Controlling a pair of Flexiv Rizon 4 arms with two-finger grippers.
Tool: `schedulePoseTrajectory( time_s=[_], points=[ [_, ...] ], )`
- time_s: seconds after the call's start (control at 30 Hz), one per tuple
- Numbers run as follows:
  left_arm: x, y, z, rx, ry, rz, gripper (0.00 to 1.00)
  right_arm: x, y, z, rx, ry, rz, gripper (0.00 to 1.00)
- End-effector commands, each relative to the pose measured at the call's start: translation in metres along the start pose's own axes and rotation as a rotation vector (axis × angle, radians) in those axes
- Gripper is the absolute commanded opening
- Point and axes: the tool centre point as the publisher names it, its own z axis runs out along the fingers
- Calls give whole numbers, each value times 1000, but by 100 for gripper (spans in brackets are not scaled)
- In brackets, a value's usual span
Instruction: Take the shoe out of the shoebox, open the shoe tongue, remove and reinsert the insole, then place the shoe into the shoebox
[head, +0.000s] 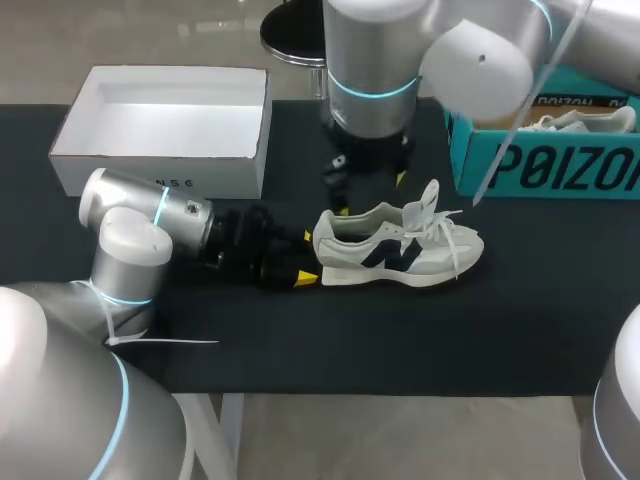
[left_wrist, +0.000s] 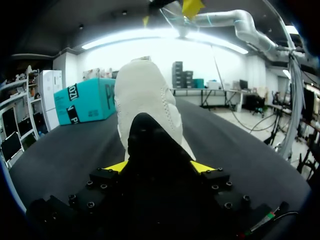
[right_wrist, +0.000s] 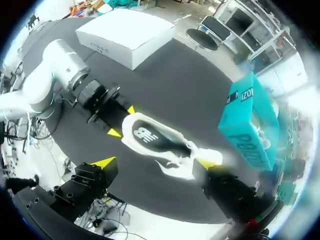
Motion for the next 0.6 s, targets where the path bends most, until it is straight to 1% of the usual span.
schedulePoseTrajectory(
  time_s=[0.03, 0.13, 0.17, 0.2, 0.37, 0.4, 0.5, 0.6],
  points=[
    [-1, 2, 1, -1, 1, -1, 0, -3, 5, 2, 146, 121, -612, 100],
    [-1, 2, 1, -1, 1, -1, 0, -3, 5, 2, 146, 121, -612, 100],
    [-1, 2, 1, -1, 1, -1, 0, 0, 7, 3, 146, 105, -656, 100],
    [-1, 2, 1, -1, 1, -1, 0, 3, 7, 3, 124, 95, -692, 100],
    [-1, 2, 1, -1, 1, -1, 0, 15, 8, 5, 30, 124, -853, 100],
    [-1, 2, 1, -1, 1, -1, 0, 18, 8, 5, 33, 111, -877, 100],
    [-1, 2, 1, -1, 1, -1, 0, 24, 3, 5, 0, 115, -924, 100],
    [-1, 2, 1, -1, 1, -1, 0, 29, -3, 8, -13, 126, -1000, 100]
  ],
)
